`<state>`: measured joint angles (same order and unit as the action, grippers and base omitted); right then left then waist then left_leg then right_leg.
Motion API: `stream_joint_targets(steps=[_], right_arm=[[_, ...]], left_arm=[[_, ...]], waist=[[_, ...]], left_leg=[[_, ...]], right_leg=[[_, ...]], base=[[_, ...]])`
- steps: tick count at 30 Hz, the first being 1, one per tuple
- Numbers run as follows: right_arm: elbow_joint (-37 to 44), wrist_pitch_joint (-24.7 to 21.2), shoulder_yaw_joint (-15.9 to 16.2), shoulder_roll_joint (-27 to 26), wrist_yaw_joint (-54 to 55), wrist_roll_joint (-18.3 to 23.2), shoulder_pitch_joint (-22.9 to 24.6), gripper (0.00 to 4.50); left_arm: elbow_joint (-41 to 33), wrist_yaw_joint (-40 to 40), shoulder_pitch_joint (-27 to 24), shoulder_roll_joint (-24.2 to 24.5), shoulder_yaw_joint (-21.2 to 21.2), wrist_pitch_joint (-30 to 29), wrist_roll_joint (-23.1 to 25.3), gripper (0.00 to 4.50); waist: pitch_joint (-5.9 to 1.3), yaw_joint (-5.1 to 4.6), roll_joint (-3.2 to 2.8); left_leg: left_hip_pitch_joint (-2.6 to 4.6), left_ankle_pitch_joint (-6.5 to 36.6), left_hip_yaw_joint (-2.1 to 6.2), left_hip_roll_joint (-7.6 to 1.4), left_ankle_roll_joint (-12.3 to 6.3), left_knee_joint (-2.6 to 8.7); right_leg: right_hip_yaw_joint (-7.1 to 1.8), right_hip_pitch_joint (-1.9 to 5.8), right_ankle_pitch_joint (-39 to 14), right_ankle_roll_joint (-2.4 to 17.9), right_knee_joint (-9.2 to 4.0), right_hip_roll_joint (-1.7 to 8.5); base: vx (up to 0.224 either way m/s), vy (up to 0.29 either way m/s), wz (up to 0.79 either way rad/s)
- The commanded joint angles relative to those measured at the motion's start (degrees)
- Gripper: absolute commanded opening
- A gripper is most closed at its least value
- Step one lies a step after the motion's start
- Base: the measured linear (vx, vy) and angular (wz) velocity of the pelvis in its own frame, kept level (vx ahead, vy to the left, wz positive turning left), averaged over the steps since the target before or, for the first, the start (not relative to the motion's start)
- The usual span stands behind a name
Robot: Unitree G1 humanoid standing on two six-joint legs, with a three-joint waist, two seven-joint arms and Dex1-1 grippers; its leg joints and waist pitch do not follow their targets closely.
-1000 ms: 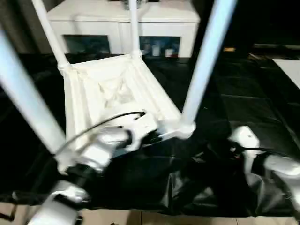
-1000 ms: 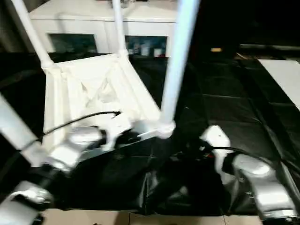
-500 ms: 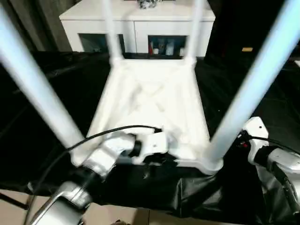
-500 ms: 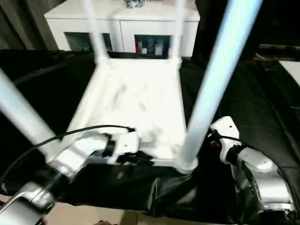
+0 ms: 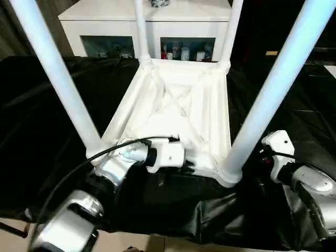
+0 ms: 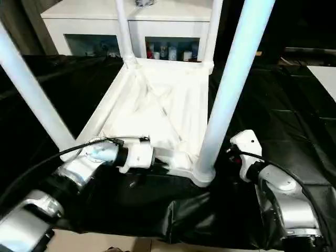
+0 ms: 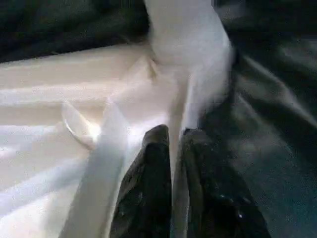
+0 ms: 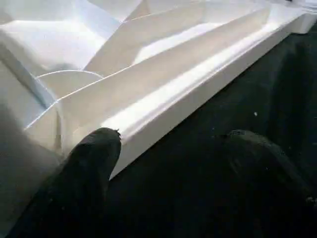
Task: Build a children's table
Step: Rotate leg to tighten
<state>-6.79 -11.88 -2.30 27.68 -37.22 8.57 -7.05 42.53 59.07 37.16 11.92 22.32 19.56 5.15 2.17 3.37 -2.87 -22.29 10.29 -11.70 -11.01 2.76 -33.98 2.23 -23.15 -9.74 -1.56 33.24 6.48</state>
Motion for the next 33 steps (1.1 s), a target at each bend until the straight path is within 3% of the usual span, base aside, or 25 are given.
stream_joint_targets(steps=[1, 4, 5, 6, 7, 8, 9, 10, 13, 15, 17, 18, 19, 21, 23, 24, 25, 26, 27, 28, 29, 31, 33], right_arm=[[0.88, 0.41, 2.19, -1.39, -0.2, 0.04, -0.09, 3.92], [0.94, 1.01, 1.85, -2.24, 1.28, -0.58, -0.19, 3.92], [0.8, 1.54, 1.49, -2.75, 2.4, -0.89, -0.16, 3.92], [0.8, 1.55, 1.48, -2.76, 2.42, -0.89, -0.16, 3.92], [0.92, 1.7, 1.18, -3.13, 2.97, -0.7, -0.02, 3.92], [1.08, 1.76, 0.94, -3.4, 3.53, -0.64, 0.11, 3.92], [1.52, 1.75, 0.15, -4.36, 4.47, 0.08, 0.47, 3.92], [1.79, 1.73, -0.02, -4.68, 4.75, 0.23, 0.67, 3.92], [2.08, 2.51, -0.41, -5.3, 5.98, -0.15, 0.81, 3.92], [2.29, 2.9, -1.54, -6.44, 8.01, 0.23, 0.73, 3.92], [2.44, 2.94, -1.91, -6.76, 8.67, 0.48, 0.84, 3.92], [2.75, 2.82, -1.98, -6.87, 8.67, 1.13, 1.18, 3.92], [3.18, 3.2, -1.61, -6.4, 7.69, 1.29, 1.94, 3.92], [3.59, 3.45, -1.38, -6.2, 7.02, 1.24, 2.53, 3.92], [4.73, 4.24, -2.21, -5.45, 5.57, 1.91, 4.59, 3.92], [5.05, 4.43, -2.38, -5.28, 5.31, 2.08, 4.98, 3.92], [5.91, 4.59, -2.81, -4.72, 4.12, 3.11, 5.91, 3.92], [5.91, 4.59, -2.81, -4.72, 4.12, 3.11, 5.91, 3.92], [8.15, 4.37, -2.76, -3.4, 0.99, 5.11, 7.72, 3.92], [8.15, 4.37, -2.76, -3.4, 0.99, 5.11, 7.72, 3.92], [10.52, 4.11, -2.15, -2.13, -2.16, 6.58, 9.33, 3.92], [12.86, 3.75, -1.82, -1.42, -4.49, 8.23, 10.57, 3.92], [14.4, 3.37, -1.81, -1.73, -5.45, 9.52, 10.95, 3.92]], left_arm=[[-4.66, -4.58, 0.98, 0.22, -5.72, -2.45, -4.52, 0.9], [-10.35, -3.46, -1.77, 1.64, -7.86, -5.66, -8.35, 1.1], [-15.79, -3.44, -4.58, 3.41, -9.49, -9.0, -10.29, 1.31], [-15.89, -3.45, -4.63, 3.44, -9.52, -9.06, -10.32, 1.37], [-19.92, -3.31, -6.85, 4.37, -10.79, -11.4, -11.61, 1.37], [-23.14, -3.66, -8.77, 4.93, -11.94, -13.33, -12.56, 1.4], [-31.54, -5.22, -14.8, 6.35, -14.67, -17.97, -15.28, 1.44], [-33.95, -5.87, -16.78, 6.78, -15.4, -19.17, -16.04, 1.53], [-36.88, -8.0, -20.32, 6.85, -17.32, -20.13, -17.51, 1.76], [-39.94, -11.0, -26.76, 7.0, -21.32, -19.51, -20.02, 1.96], [-41.31, -11.81, -29.87, 7.09, -23.3, -18.76, -21.59, 2.04], [-43.12, -12.25, -33.35, 7.33, -25.41, -18.79, -23.61, 2.23], [-43.91, -11.42, -36.62, 7.51, -26.93, -18.23, -25.57, 2.29], [-46.1, -11.12, -39.31, 7.6, -28.22, -19.76, -26.88, 2.45], [-46.62, -12.45, -45.3, 7.44, -32.97, -16.72, -27.04, 2.57], [-45.73, -13.0, -46.11, 7.38, -34.21, -15.42, -26.94, 2.67], [-43.44, -14.97, -47.01, 6.84, -37.35, -12.6, -27.36, 2.79], [-43.44, -14.97, -47.01, 6.84, -37.35, -12.6, -27.36, 2.79], [-40.88, -18.81, -46.91, 5.89, -41.85, -8.99, -27.95, 2.89], [-40.88, -18.81, -46.91, 5.89, -41.85, -8.99, -27.95, 3.01], [-40.25, -21.68, -45.97, 5.43, -44.44, -7.73, -28.59, 3.01], [-39.97, -23.76, -43.74, 5.59, -45.77, -7.99, -29.2, 3.24], [-39.15, -24.86, -41.53, 6.55, -45.56, -9.47, -28.77, 3.39]], waist=[[-3.54, 0.21, 1.04], [-3.23, 0.0, 1.2], [-3.33, 0.0, 0.88], [-3.2, -0.24, 1.0], [-3.25, -0.33, 0.38], [-3.4, -0.61, 0.5], [-3.48, -0.68, 0.31], [-3.36, -0.98, 0.33], [-3.32, -1.04, -0.13], [-3.09, -1.27, 0.05], [-3.03, -1.44, -0.11], [-3.01, -1.37, -0.51], [-2.81, -1.65, -0.25], [-2.86, -1.44, -0.48], [-2.63, -1.49, -0.33], [-2.52, -1.55, -0.29], [-2.48, -1.51, -0.47], [-2.46, -1.48, -0.47], [-2.31, -1.48, -0.44], [-2.23, -1.43, -0.46], [-2.22, -1.42, 0.04], [-2.16, -1.08, -0.04], [-2.12, -1.15, 0.08]], left_leg=[[1.37, 12.99, 0.65, -1.88, -5.54, 3.81], [1.2, 15.77, 0.86, -1.79, -3.85, 4.33], [1.28, 15.94, 1.0, -2.0, -3.06, 4.48], [0.96, 15.76, 1.02, -1.87, -3.11, 4.57], [1.07, 16.04, 1.04, -1.7, -2.97, 4.59], [1.08, 15.68, 1.07, -1.91, -2.67, 4.6], [1.0, 15.51, 1.1, -2.0, -2.68, 4.63], [0.81, 15.58, 1.16, -2.01, -2.89, 4.74], [1.59, 18.02, 1.0, -1.81, -2.16, 4.71], [0.97, 18.95, 1.17, -1.83, -1.57, 4.99], [1.23, 20.43, 1.15, -1.73, -1.16, 5.09], [1.34, 20.97, 1.2, -1.7, -0.85, 5.11], [1.1, 22.3, 1.24, -1.7, -0.65, 5.33], [1.6, 24.02, 1.28, -1.79, -0.07, 5.32], [1.29, 24.86, 1.35, -1.9, -0.19, 5.5], [1.15, 24.98, 1.37, -1.85, -0.26, 5.56], [1.68, 26.48, 1.27, -1.7, -0.04, 5.51], [1.74, 26.98, 1.28, -1.61, -0.06, 5.48], [1.64, 27.76, 1.39, -1.6, 0.19, 5.57], [1.64, 28.29, 1.45, -1.61, 0.13, 5.62], [1.72, 28.59, 1.44, -1.65, 0.18, 5.59], [1.95, 29.32, 1.55, -1.76, 0.16, 5.57], [1.67, 28.99, 1.85, -1.62, 0.33, 5.73]], right_leg=[[-0.94, 2.38, -11.45, 14.9, -3.18, 1.6], [-0.77, 2.33, -15.43, 13.54, -3.59, 1.41], [-0.86, 2.46, -14.81, 13.3, -3.33, 1.51], [-0.85, 2.48, -14.67, 13.15, -3.32, 1.39], [-0.79, 2.36, -15.06, 12.57, -3.37, 1.17], [-0.88, 2.47, -13.24, 12.91, -3.13, 1.22], [-0.85, 2.6, -12.33, 13.2, -2.91, 1.33], [-0.82, 2.55, -12.14, 13.26, -2.98, 1.25], [-0.84, 1.8, -14.22, 12.59, -3.49, 0.66], [-0.75, 2.15, -14.5, 11.87, -3.33, 0.81], [-0.81, 1.85, -16.69, 10.74, -3.7, 0.66], [-0.82, 1.75, -17.17, 10.54, -3.69, 0.65], [-0.79, 1.78, -18.66, 9.77, -3.98, 0.58], [-0.96, 1.36, -19.9, 9.07, -4.13, 0.56], [-0.99, 1.46, -19.92, 8.74, -4.32, 0.6], [-0.96, 1.48, -20.3, 8.28, -4.42, 0.53], [-1.02, 1.0, -22.2, 7.33, -4.75, 0.35], [-0.98, 0.99, -22.76, 7.1, -4.85, 0.31], [-0.96, 1.06, -24.04, 6.41, -4.99, 0.37], [-0.96, 1.1, -24.76, 5.91, -5.12, 0.39], [-1.02, 0.92, -25.82, 5.31, -5.29, 0.46], [-1.07, 0.77, -27.1, 4.32, -5.42, 0.43], [-0.93, 0.86, -28.74, 3.86, -5.36, 0.63]], base=[[0.0, 0.0, 0.0], [0.0, 0.0, 0.0], [0.0, 0.0, 0.0], [0.0, 0.0, 0.0], [0.0, 0.0, 0.0], [0.0, 0.0, 0.0], [0.0, 0.0, 0.0], [0.0, 0.0, 0.0], [0.0, 0.0, 0.0], [0.0, 0.0, 0.0], [0.0, 0.0, 0.0], [0.0, 0.0, 0.0], [0.0, 0.0, 0.0], [0.0, 0.0, 0.0], [0.0, 0.0, 0.0], [0.0, 0.0, 0.0], [0.0, 0.0, 0.0], [0.0, 0.0, 0.0], [0.0, 0.0, 0.0], [0.0, 0.0, 0.0], [0.0, 0.0, 0.0], [0.0, 0.0, 0.0], [0.0, 0.0, 0.0]])
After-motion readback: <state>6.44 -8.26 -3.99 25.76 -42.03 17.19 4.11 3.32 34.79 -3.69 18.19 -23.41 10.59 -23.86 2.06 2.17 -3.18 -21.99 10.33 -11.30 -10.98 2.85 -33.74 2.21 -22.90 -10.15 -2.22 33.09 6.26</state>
